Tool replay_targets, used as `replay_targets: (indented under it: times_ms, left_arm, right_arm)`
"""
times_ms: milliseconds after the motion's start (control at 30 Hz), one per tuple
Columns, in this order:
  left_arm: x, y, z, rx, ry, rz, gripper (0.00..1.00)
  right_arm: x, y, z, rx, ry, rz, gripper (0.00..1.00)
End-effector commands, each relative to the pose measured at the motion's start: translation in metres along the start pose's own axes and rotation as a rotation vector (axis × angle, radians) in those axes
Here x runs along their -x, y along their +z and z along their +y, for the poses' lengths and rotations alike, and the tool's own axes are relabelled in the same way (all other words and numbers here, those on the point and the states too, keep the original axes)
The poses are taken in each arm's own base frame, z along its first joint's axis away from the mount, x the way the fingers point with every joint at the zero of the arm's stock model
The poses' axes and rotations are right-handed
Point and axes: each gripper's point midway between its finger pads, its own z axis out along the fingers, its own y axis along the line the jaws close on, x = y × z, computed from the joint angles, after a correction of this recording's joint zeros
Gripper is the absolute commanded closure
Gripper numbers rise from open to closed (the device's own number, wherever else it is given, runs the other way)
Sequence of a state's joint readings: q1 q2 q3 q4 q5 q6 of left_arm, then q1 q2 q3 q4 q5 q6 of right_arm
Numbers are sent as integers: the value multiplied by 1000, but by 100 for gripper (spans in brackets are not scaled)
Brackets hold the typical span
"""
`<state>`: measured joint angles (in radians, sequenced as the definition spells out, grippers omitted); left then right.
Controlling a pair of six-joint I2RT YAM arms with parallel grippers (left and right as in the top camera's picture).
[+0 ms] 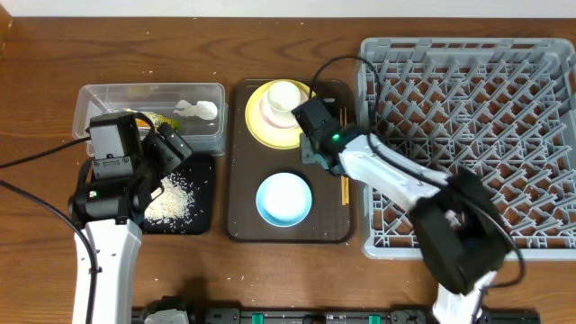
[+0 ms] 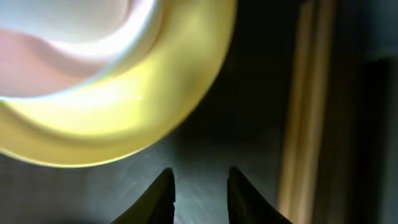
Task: Sort waste into correct bins and load items into the dishwasher rack
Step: 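Close the right gripper on one wooden chopstick and lift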
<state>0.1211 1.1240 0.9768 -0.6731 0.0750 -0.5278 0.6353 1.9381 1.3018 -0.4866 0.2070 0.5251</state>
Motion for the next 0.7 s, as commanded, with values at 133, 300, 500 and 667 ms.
replay_targets:
  times_ms: [133, 300, 500, 667]
  left_arm:
    - [5, -2, 0, 7, -14, -16, 4]
    - [5, -2, 0, 7, -14, -16, 4]
    - [5, -2, 0, 7, -14, -16, 4]
    - [4, -2, 1, 9, -14, -13, 4]
  right_arm:
    - [14, -16, -20, -124, 41, -70, 72]
    - [1, 3, -25, -161, 42, -29, 71]
    - [-14, 21, -33, -202, 75, 14, 65]
    - [-20, 25, -36, -218, 133, 29, 64]
